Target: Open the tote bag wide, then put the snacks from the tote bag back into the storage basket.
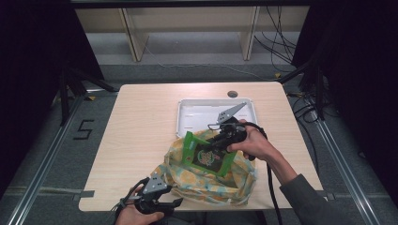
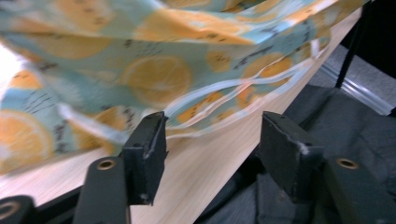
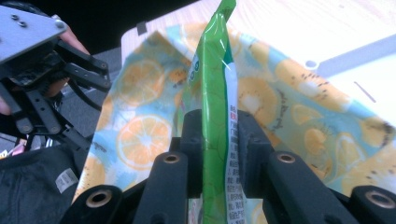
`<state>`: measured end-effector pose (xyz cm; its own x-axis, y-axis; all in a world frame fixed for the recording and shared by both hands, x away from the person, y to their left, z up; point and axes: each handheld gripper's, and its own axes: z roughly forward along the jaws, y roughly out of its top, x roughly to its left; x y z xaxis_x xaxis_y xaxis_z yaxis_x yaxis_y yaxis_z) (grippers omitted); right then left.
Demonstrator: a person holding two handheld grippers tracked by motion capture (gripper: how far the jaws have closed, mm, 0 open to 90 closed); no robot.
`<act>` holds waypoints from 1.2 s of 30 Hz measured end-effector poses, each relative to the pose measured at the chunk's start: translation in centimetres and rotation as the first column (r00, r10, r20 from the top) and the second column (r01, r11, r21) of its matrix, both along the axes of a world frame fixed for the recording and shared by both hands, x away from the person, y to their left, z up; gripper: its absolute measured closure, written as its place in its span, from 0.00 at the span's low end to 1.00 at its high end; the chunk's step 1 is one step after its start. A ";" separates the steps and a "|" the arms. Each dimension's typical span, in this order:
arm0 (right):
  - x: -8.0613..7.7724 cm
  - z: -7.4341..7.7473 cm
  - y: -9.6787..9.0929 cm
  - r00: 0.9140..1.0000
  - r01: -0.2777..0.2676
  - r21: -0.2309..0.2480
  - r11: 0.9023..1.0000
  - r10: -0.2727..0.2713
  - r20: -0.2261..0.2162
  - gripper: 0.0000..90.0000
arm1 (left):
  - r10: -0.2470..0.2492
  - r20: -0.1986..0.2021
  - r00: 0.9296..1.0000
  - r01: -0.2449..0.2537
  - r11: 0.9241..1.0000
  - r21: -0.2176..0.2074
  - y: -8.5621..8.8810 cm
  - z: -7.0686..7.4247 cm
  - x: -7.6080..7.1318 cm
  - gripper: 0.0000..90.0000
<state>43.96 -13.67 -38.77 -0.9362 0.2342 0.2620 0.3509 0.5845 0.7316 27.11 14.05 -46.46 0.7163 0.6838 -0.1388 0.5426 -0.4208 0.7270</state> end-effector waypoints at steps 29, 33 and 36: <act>0.7 3.4 -3.9 0.993 0.119 0.108 0.987 -0.121 0.011 0.85 | 0.161 0.078 0.984 -0.166 0.985 0.051 5.2 0.6 2.2 0.31; 0.8 3.9 -4.8 0.991 0.132 0.126 0.983 -0.135 0.012 0.84 | 0.172 0.077 0.982 -0.175 0.984 0.038 5.1 0.5 2.3 0.30; 1.1 4.2 -5.4 0.989 0.141 0.135 0.981 -0.147 0.033 0.84 | 0.165 0.065 0.984 -0.168 0.985 0.039 5.1 0.5 2.4 0.29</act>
